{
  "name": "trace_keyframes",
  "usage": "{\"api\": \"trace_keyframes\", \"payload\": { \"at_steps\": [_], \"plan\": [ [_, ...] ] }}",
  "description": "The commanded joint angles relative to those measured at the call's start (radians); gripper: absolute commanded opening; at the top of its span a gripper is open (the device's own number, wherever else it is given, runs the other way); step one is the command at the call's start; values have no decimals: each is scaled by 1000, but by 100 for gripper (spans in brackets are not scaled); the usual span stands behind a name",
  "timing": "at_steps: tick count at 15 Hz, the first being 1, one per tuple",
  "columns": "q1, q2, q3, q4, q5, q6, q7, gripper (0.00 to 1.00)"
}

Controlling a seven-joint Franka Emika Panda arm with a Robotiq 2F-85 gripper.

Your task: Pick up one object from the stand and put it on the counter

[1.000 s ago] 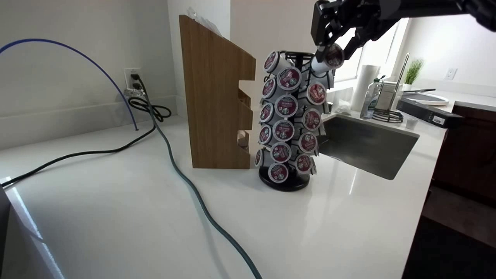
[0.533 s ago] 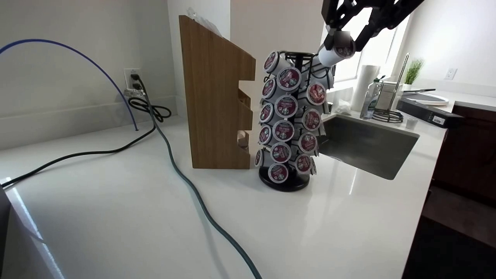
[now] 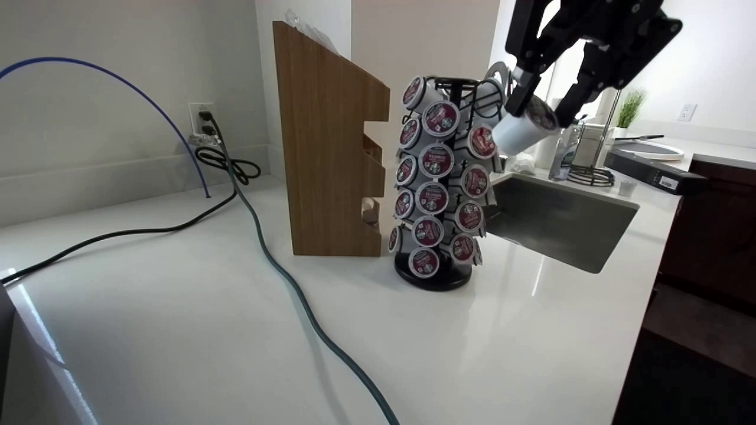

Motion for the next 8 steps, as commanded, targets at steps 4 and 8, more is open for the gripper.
{"api": "trace_keyframes", "payload": {
  "at_steps": [4, 8],
  "plan": [
    [46, 18, -81, -76, 300, -110, -225, 29],
    [42, 63, -103, -87, 454, -192, -339, 29]
  ]
}}
